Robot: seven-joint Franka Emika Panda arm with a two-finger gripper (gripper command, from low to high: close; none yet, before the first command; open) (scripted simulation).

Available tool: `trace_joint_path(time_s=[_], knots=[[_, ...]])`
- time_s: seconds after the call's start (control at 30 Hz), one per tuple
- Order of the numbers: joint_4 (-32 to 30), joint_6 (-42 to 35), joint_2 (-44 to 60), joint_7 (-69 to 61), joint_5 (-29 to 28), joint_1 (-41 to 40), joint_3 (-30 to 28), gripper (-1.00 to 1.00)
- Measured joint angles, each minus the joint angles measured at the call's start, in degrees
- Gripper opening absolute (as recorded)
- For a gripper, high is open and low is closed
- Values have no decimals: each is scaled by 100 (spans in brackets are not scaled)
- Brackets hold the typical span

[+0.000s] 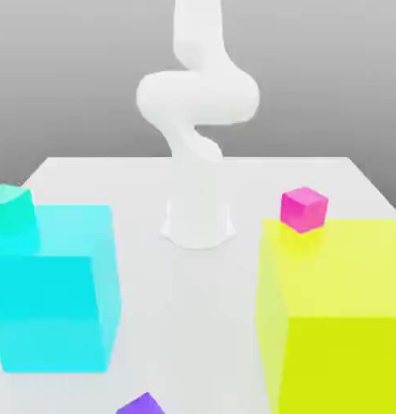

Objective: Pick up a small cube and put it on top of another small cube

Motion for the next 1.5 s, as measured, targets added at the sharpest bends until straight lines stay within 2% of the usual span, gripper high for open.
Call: trace_joint_path(time_s=[0.3,0.63,0.8,0.97,1.1,1.13,1.37,1.5], knots=[[45,511,1909,1567,-504,-776,528,0],[91,1074,3983,3216,-966,-1139,569,0],[102,1391,4979,3825,-887,-1188,511,0],[104,1728,5931,4225,-511,-1253,503,0],[237,2285,6750,4386,-524,-1195,407,0],[279,2442,6954,4416,-558,-1159,363,-100],[288,2486,7002,4425,-565,-1155,357,-100],[142,1947,6312,4306,-426,-1262,504,-100]])
